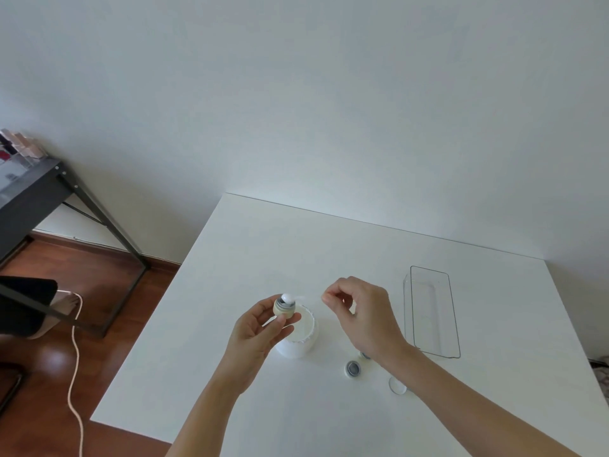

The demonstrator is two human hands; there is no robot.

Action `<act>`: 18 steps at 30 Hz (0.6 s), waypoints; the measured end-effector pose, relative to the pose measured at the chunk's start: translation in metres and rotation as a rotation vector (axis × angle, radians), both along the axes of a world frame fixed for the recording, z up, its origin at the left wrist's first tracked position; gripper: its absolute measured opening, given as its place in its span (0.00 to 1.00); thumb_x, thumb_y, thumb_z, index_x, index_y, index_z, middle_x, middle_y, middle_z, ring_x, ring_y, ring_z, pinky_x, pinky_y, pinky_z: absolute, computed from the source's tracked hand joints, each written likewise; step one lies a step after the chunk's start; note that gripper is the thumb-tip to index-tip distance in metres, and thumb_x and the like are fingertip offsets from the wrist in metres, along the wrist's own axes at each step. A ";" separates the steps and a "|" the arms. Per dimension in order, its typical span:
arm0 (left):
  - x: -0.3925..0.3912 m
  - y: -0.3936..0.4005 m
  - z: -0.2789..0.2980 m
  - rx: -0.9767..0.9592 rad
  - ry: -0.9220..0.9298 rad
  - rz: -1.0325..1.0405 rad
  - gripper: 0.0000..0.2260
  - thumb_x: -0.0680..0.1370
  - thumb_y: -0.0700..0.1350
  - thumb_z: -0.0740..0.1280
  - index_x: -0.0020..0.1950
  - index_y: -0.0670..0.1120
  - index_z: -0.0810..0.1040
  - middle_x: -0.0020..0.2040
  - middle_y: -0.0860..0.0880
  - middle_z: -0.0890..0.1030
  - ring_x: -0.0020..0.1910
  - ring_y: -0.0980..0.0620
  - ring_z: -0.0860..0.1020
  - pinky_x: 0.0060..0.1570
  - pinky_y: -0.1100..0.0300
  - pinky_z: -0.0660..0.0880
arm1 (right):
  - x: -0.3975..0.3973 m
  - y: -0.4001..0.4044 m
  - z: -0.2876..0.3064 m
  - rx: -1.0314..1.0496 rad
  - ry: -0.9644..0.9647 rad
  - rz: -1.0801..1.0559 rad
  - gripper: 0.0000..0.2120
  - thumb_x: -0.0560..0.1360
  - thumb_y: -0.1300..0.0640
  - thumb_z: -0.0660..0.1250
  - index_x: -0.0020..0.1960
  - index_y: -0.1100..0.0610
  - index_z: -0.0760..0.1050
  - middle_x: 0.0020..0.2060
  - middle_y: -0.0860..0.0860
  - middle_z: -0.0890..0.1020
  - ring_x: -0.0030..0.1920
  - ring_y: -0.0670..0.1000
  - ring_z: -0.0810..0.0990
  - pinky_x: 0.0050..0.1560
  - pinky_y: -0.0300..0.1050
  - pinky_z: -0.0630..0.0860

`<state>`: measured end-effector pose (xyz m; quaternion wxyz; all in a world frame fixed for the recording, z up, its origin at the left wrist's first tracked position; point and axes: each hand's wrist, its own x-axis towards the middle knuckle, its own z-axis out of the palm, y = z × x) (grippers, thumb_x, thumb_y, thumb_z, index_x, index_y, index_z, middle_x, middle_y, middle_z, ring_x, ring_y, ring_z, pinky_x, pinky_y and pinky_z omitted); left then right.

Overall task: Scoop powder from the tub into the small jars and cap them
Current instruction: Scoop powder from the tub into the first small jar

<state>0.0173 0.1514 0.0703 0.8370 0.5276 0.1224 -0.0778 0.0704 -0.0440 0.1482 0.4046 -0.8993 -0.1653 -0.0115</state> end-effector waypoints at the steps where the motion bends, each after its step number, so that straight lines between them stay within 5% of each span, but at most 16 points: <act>1: 0.000 0.000 0.000 -0.007 -0.002 -0.002 0.17 0.77 0.43 0.71 0.65 0.44 0.79 0.62 0.42 0.83 0.61 0.43 0.82 0.55 0.60 0.79 | -0.002 -0.001 0.000 -0.056 -0.095 0.042 0.06 0.75 0.59 0.69 0.39 0.54 0.78 0.32 0.46 0.78 0.33 0.46 0.74 0.42 0.41 0.72; 8: 0.000 0.002 0.000 -0.065 0.007 0.004 0.15 0.76 0.42 0.69 0.62 0.45 0.82 0.61 0.40 0.83 0.60 0.42 0.82 0.54 0.60 0.79 | -0.007 -0.006 -0.005 -0.418 -0.691 0.244 0.07 0.69 0.67 0.73 0.38 0.57 0.79 0.30 0.49 0.75 0.31 0.52 0.72 0.36 0.45 0.73; 18: 0.000 0.005 0.001 -0.085 0.001 0.003 0.14 0.76 0.42 0.69 0.62 0.46 0.82 0.60 0.41 0.83 0.58 0.45 0.83 0.54 0.60 0.79 | -0.010 -0.018 -0.005 -0.438 -0.681 0.277 0.07 0.68 0.68 0.72 0.43 0.57 0.80 0.32 0.49 0.75 0.33 0.52 0.72 0.39 0.45 0.71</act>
